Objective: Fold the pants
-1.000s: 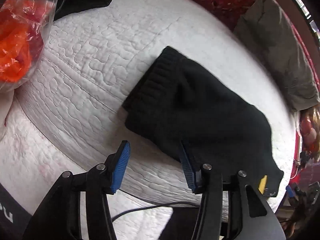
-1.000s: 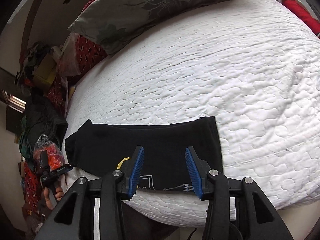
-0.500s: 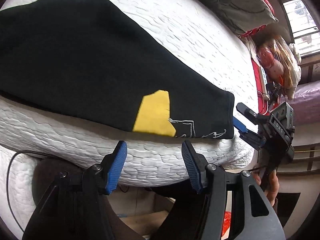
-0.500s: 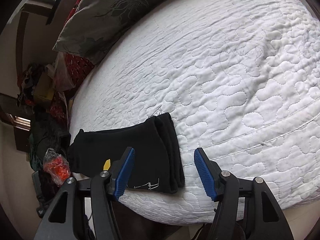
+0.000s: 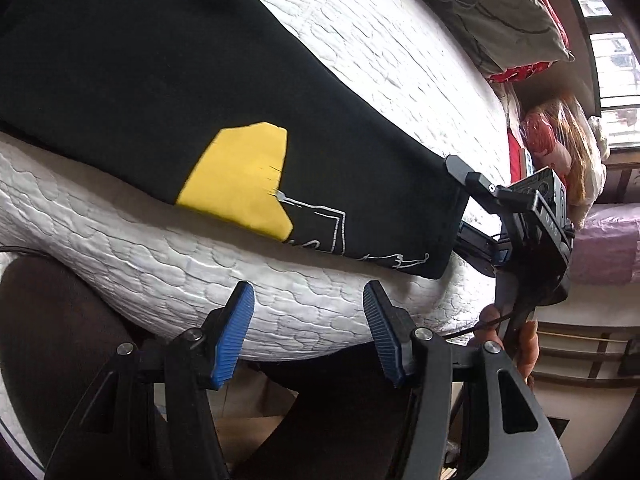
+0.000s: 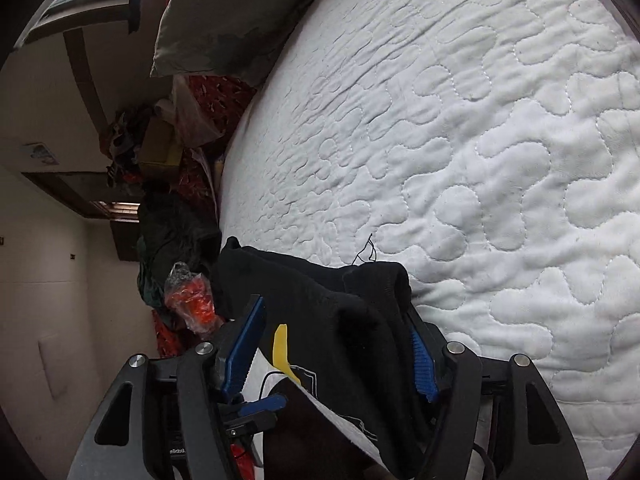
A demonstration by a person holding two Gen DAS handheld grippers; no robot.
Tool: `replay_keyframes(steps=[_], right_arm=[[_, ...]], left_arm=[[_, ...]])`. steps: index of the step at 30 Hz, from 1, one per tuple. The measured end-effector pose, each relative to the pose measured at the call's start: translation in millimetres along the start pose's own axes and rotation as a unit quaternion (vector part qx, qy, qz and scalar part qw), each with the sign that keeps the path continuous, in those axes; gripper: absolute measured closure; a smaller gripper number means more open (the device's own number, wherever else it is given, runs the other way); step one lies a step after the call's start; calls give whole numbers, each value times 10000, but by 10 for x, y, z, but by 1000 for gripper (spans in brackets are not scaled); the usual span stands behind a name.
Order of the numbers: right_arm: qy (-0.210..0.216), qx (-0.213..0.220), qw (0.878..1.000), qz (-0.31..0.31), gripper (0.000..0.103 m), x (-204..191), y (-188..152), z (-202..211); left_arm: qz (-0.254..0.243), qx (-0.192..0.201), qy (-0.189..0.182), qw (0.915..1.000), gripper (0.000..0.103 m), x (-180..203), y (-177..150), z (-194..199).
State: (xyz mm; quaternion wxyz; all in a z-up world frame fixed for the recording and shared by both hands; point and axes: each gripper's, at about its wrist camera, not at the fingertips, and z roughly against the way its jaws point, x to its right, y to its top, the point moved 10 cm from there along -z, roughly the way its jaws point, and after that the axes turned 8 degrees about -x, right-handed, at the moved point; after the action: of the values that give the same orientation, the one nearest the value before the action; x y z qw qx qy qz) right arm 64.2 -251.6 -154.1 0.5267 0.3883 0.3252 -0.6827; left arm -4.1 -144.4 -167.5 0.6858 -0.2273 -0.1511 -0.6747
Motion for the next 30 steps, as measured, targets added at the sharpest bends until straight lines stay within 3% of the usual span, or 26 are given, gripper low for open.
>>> replay_keyframes(steps=[2,4,5,8,14,20,28,30], right_arm=[[-65,-6,10000,41,51,72,-41,59],[-229,23,9997,75,65,145,-84,105],[-407,51,9991,80,78,186,-91,113],[-298,67,9995,-38,86,176,-133,137],[179,405,9989,-127,86,-181,-25,281],[362,312,9958,-781,83,-45,10,246],[141,354,9933,-1090,80,239,67,265],[41,340,9938,-1058,73,284,75,260]], left_arm=[[136,-38,-43,9999,48,59,-5,-104],[260,6,-26,9997,48,70,9,-151],[337,47,-30,9994,48,80,22,-171],[564,134,-121,9982,48,119,68,-216],[1014,181,-417,9938,48,206,192,-338],[1508,256,-679,9859,47,206,402,-371],[1523,342,-836,9842,45,295,530,-338],[1613,343,-818,9829,45,288,569,-378]])
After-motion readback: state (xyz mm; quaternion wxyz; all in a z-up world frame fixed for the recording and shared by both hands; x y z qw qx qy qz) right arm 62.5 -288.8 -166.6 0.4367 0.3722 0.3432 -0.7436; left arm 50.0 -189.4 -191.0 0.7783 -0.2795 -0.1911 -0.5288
